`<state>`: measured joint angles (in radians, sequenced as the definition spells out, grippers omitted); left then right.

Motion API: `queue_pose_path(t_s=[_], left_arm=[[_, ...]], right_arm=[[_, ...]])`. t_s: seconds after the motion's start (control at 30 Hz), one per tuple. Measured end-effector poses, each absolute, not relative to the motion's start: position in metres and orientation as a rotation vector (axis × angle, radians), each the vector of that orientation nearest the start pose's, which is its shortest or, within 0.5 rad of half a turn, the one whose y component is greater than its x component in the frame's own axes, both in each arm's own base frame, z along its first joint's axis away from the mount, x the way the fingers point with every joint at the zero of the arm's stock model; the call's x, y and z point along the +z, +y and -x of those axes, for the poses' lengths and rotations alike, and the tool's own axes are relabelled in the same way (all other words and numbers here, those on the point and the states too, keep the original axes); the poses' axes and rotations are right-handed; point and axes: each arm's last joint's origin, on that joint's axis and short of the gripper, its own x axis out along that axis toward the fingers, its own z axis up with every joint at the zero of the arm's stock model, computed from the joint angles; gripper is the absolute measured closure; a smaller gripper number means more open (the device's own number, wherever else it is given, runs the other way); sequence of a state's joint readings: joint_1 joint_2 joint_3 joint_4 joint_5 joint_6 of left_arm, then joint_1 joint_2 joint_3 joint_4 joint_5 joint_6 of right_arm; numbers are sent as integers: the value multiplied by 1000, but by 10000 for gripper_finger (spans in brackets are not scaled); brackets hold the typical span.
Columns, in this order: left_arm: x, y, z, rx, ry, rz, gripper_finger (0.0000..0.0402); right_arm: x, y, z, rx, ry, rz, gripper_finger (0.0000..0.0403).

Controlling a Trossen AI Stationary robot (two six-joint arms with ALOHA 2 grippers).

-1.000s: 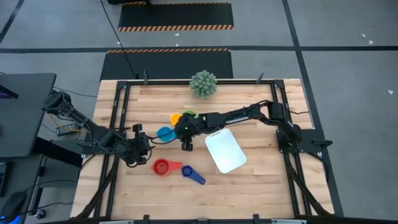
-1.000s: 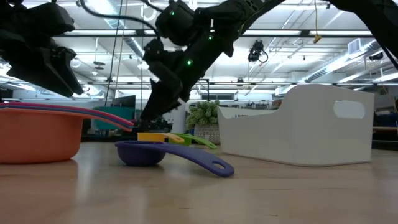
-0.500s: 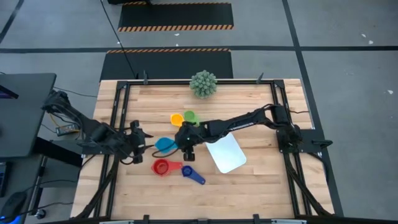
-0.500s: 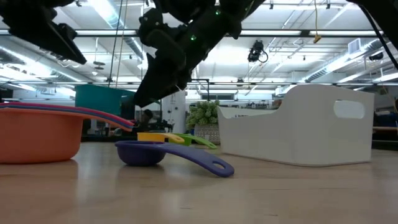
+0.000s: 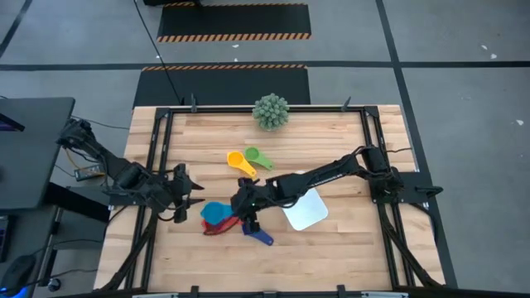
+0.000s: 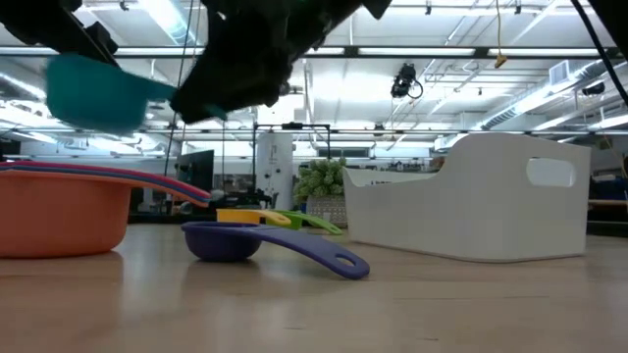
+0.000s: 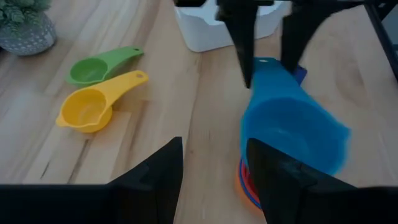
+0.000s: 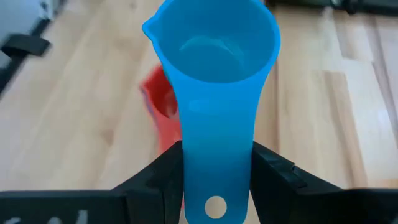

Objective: Nest measuring cups in basket
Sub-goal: Stack the light blue measuring cup on top of the red measuring cup

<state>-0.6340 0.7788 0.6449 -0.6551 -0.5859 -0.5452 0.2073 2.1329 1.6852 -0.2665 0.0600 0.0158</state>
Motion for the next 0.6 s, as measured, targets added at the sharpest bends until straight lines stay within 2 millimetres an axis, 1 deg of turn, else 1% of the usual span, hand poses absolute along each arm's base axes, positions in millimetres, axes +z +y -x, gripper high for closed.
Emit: queue_pose_path(t_s=[0.13,0.33,0.53,0.6], left_arm=[[251,-77,-127,139,606,79,219],[252,-79,-126,145,596,101,219],[253,-79,-127,143,583,118,219],[253,-79,-127,142,579,120,219]], right_arm=[[208,108,-473,155,679,80,247],[193,110,-477,146,703,59,247],[159,112,-482,148,767,64,247],[156,112,-482,147,779,66,247]])
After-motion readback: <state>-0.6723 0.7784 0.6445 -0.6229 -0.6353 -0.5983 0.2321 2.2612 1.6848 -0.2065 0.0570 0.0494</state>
